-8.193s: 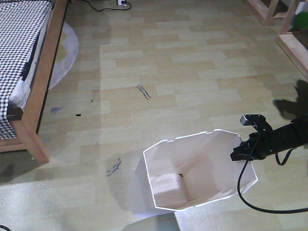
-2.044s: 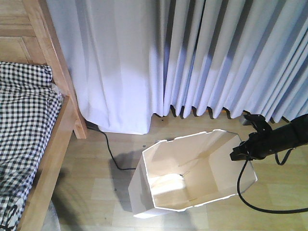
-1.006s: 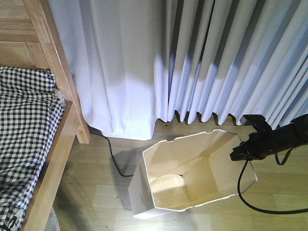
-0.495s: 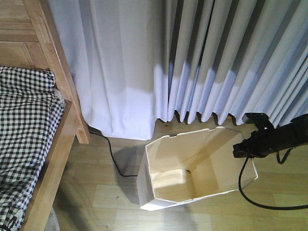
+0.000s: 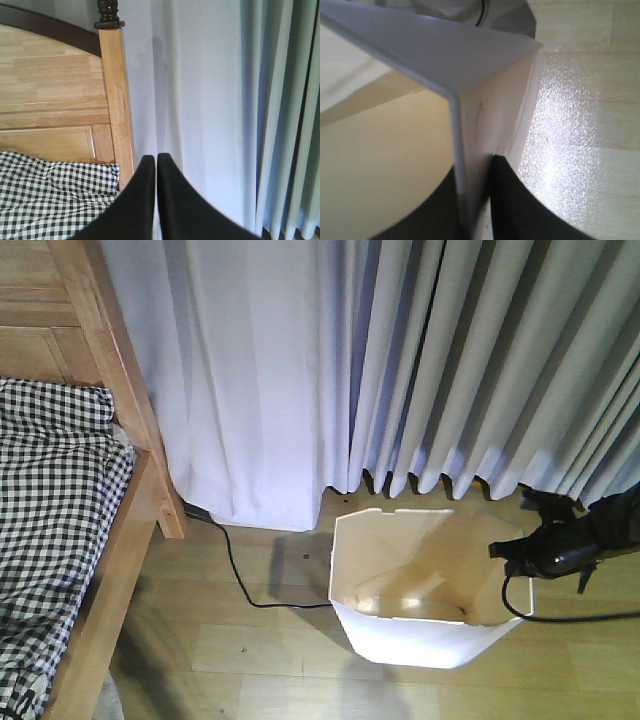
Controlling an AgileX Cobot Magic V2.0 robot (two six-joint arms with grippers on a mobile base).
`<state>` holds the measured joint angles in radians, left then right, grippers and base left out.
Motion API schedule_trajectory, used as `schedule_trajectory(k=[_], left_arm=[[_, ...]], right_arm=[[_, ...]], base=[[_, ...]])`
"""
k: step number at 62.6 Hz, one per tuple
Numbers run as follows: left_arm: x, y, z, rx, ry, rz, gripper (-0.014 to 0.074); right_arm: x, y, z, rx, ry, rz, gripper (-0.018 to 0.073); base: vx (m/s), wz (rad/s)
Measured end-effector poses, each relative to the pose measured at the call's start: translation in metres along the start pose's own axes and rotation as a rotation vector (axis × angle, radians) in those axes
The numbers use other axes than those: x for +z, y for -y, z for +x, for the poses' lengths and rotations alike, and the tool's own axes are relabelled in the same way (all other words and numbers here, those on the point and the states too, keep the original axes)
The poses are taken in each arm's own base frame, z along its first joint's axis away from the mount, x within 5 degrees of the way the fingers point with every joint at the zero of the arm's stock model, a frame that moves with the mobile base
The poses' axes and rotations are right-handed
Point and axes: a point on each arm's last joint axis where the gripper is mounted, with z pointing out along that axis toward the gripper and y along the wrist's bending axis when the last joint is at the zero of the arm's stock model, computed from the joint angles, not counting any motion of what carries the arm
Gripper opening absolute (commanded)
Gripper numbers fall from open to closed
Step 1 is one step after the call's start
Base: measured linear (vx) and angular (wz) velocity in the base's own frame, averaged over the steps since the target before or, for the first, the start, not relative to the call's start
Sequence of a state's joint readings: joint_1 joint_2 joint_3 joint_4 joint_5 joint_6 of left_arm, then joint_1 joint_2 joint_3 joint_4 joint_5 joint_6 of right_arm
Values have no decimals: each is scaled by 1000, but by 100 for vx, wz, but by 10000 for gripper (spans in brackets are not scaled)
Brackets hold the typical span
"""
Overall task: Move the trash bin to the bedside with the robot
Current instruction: 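Lower the bin onto the floor beside the bed with the right gripper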
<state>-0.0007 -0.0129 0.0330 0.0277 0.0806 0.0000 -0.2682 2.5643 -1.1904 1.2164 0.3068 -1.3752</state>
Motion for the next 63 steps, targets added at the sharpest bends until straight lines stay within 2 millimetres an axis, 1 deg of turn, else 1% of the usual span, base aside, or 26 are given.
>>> schedule_trajectory(k=[8,12,24,25,26,27,34,39,46,51,56,63], left_arm=[[0,0,0,0,0,0,-6],[0,0,0,0,0,0,-6],[0,0,0,0,0,0,-6],[0,0,0,0,0,0,-6],[0,0,0,0,0,0,-6],[0,0,0,0,0,0,-6],[0,0,0,0,0,0,-6],[0,0,0,0,0,0,-6],[0,0,0,0,0,0,-6],[0,0,0,0,0,0,-6],[0,0,0,0,0,0,-6],[0,0,0,0,0,0,-6]], right_arm=[[32,8,-1,-2,-31,-24,-4],[45,11,-6,-16,-37,-40,-4],[83,19,-10,-9,-106,-99,-4],[85,20,-13,-11,-104,-101,-4],[90,20,-10,-7,-120,-107,-4],[93,22,-13,-10,-120,-108,-4],[114,29,-11,5,-178,-106,-3],[128,34,-5,19,-221,-93,-1],[143,35,-2,-14,-252,-67,-1],[150,34,-2,-62,-259,-52,0],[156,26,-7,-104,-255,-45,2],[160,16,-9,-115,-262,-50,17]], base=[[0,0],[0,0],[0,0],[0,0],[0,0],[0,0],[0,0],[0,0],[0,0],[0,0],[0,0],[0,0]])
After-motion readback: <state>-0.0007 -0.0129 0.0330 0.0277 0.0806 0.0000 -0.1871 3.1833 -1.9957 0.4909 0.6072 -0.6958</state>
